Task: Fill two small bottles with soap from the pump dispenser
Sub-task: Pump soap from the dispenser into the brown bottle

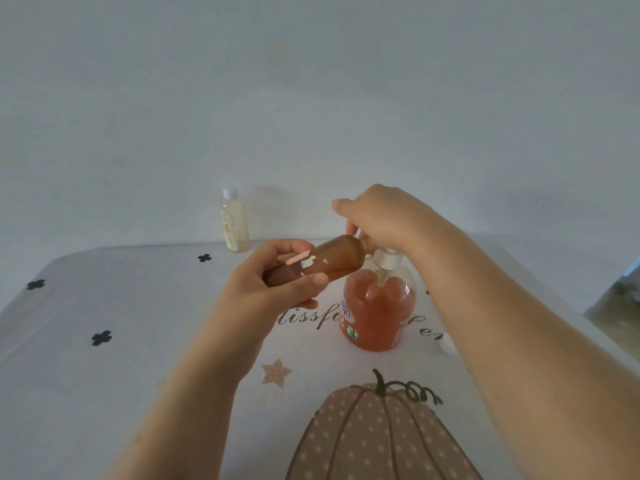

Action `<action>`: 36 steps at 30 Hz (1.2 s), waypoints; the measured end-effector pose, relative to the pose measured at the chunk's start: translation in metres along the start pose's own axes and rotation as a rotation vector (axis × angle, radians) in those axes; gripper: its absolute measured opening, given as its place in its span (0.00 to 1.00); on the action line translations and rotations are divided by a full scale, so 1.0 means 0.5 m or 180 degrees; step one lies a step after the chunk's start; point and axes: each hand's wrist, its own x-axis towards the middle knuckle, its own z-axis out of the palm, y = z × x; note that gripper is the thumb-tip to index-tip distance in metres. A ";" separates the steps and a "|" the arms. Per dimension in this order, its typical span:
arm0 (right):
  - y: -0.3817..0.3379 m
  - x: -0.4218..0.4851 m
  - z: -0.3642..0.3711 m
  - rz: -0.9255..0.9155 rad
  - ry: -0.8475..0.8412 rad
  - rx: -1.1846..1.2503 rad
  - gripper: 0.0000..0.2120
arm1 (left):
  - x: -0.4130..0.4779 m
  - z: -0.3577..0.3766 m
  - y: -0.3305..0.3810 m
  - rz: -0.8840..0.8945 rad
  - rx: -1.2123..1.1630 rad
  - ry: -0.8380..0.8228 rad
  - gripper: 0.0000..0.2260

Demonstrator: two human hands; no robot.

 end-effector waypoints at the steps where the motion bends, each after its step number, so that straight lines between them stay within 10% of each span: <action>1: 0.000 0.001 0.000 -0.0003 0.0004 0.0016 0.21 | 0.000 0.000 -0.001 0.0009 -0.0026 -0.0015 0.16; 36: -0.016 -0.016 -0.024 0.0042 0.0183 0.0119 0.19 | -0.011 0.012 0.008 0.0113 -0.0300 -0.0108 0.16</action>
